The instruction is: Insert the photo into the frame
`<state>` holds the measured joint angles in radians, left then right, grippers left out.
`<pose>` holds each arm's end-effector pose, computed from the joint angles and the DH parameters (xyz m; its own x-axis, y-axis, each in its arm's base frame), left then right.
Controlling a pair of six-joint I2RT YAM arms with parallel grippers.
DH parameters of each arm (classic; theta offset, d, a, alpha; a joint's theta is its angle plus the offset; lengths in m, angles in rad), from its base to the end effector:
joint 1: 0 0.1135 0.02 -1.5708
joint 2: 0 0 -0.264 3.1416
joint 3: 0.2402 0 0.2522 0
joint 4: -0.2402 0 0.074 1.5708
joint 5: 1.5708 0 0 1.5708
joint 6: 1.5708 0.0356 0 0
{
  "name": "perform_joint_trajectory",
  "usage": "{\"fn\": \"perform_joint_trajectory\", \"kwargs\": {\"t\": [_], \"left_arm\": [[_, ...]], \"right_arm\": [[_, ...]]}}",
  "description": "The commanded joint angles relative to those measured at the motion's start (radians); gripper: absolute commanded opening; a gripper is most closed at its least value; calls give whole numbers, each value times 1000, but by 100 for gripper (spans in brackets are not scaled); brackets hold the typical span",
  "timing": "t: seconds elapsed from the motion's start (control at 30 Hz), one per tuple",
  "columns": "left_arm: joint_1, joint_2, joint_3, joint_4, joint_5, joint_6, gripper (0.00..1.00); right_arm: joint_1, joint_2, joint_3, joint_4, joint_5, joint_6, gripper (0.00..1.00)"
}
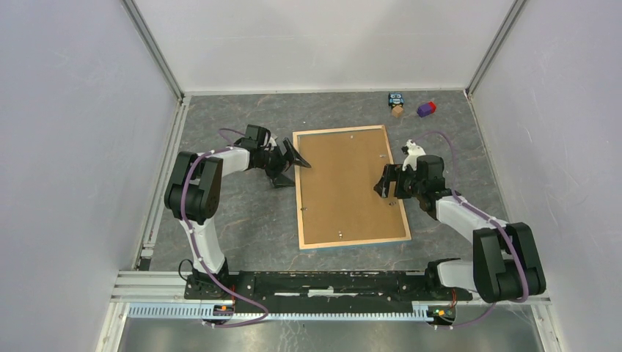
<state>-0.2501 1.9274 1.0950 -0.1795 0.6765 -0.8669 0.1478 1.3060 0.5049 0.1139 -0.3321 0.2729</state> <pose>0.3582 -0.1145 0.1338 -0.9240 -0.3775 0.0615 -0.2931 0.5957 -0.7478 0.2433 0.0480 0.1658 -0.7089 0.1521 -0.6887 -0.2050 0.8899 0.4075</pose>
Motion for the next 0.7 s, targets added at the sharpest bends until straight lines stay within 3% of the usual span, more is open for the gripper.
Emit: {"fn": "perform_joint_trajectory", "kwargs": {"t": [0.0,0.17,0.3,0.43,0.57,0.67], "left_arm": [[-21,15,14,-68,-103,91,100],[-14,-29,43,-141,-173,145,100],[-19,-106,94,-251,-364,259,99],[-59,-144,146,-317,-553,336,89],[-86,-100,171,-316,-565,309,79],[-106,-66,188,-319,-594,292,79]], "right_arm": [[31,-83,28,-164,176,-52,93],[48,-74,51,-169,186,-63,93],[49,-58,64,-168,198,-52,93],[48,-47,74,-165,258,-48,93],[46,-49,83,-170,326,-38,93],[44,-42,73,-157,326,-31,93]]}}
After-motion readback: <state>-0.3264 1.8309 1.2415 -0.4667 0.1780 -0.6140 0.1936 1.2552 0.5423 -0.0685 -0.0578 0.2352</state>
